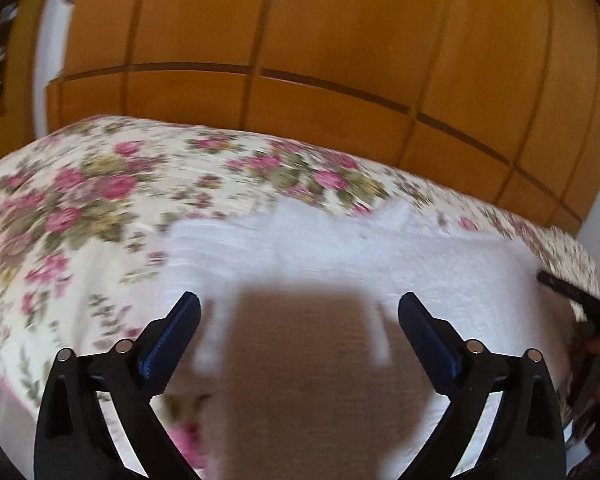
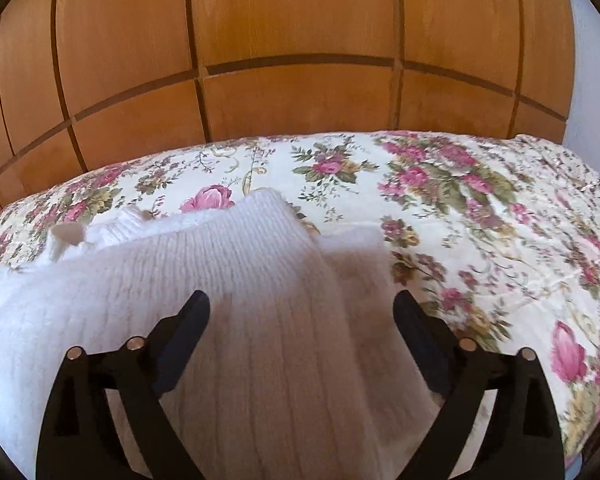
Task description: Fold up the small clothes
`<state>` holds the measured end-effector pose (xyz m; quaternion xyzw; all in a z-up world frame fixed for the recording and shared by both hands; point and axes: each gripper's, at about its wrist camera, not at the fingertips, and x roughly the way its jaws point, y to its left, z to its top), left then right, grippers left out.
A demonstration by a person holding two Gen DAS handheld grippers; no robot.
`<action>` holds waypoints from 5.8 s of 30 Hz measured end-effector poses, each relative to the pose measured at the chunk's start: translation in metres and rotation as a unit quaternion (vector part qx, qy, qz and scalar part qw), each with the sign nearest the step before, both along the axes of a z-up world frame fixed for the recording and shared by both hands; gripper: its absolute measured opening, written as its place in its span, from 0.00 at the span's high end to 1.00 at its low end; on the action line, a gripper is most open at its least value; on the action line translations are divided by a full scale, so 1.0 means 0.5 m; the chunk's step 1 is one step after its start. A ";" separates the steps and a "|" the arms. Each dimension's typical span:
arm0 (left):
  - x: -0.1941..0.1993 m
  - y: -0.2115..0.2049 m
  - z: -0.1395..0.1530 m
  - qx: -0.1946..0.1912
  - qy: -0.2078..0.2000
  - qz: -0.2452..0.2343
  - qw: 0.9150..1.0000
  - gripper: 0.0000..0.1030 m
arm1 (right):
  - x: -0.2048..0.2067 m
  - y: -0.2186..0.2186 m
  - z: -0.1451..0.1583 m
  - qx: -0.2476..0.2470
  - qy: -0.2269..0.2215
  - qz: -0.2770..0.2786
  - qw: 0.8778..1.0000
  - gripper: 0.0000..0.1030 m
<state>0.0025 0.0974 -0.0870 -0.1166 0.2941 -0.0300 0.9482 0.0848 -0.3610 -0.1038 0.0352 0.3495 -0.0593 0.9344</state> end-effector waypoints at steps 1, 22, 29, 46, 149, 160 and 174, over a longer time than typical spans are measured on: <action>-0.003 0.012 -0.002 -0.007 0.003 0.009 1.000 0.04 | -0.013 0.001 0.007 0.003 -0.003 0.001 1.000 0.09; -0.051 0.088 -0.073 -0.136 0.050 -0.012 0.989 0.17 | -0.185 0.156 0.008 0.106 0.041 0.179 0.977 1.00; -0.037 0.098 -0.085 -0.141 0.047 -0.019 0.989 0.23 | -0.180 0.140 -0.065 0.106 0.069 0.163 0.979 1.00; -0.016 0.135 -0.072 -0.196 0.066 -0.011 0.978 0.24 | -0.177 0.113 -0.071 0.166 0.069 0.146 0.973 1.00; 0.121 -0.393 -0.005 0.019 0.035 -0.208 0.977 0.32 | -0.253 -0.127 0.072 0.254 0.034 0.045 0.966 0.95; 0.072 -0.401 -0.003 0.107 0.002 -0.177 0.978 0.32 | -0.260 -0.124 0.126 0.177 -0.039 0.003 0.983 0.64; 0.070 -0.373 0.029 0.051 0.019 -0.175 0.983 0.25 | -0.070 -0.057 0.002 0.103 0.026 0.015 0.994 0.75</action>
